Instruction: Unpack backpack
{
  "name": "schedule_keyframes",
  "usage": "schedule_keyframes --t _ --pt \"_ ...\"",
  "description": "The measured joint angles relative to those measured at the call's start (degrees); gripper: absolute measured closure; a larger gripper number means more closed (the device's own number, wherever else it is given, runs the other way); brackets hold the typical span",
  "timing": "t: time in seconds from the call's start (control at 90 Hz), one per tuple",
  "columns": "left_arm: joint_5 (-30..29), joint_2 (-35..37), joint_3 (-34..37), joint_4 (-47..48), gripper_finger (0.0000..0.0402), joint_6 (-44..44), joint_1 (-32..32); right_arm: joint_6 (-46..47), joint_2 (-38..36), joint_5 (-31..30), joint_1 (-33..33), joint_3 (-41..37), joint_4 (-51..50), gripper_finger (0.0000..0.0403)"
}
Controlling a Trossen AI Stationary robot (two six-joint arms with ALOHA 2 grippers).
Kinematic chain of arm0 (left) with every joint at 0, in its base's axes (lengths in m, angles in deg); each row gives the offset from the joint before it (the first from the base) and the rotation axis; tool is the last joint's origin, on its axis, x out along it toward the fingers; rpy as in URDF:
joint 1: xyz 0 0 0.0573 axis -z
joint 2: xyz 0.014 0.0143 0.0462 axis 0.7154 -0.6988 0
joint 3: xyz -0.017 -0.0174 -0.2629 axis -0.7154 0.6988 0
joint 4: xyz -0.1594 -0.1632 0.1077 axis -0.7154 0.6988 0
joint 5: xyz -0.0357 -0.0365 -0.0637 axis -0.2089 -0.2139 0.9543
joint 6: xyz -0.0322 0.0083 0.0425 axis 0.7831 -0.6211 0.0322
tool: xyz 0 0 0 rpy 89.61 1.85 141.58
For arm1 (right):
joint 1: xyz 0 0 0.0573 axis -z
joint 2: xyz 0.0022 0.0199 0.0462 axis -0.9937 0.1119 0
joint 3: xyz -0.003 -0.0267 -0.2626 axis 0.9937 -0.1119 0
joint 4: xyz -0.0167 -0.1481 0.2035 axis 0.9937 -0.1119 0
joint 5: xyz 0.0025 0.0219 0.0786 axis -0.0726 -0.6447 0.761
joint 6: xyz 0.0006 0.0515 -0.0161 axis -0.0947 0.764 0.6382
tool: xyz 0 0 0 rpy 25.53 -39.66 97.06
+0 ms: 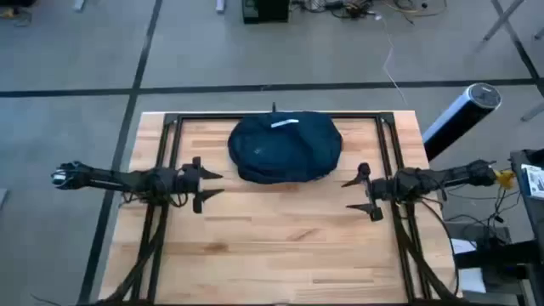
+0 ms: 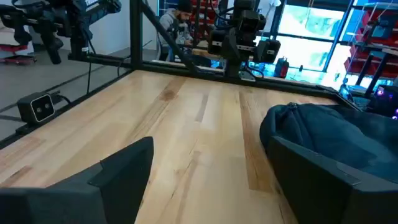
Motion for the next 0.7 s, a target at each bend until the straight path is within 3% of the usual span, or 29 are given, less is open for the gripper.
schedule_keyframes --t 0.7 --pt "-0.02 0.00 0.00 0.02 0.0182 0.00 0.02 0.00 -0.01 0.00 0.00 0.02 -0.01 0.0121"
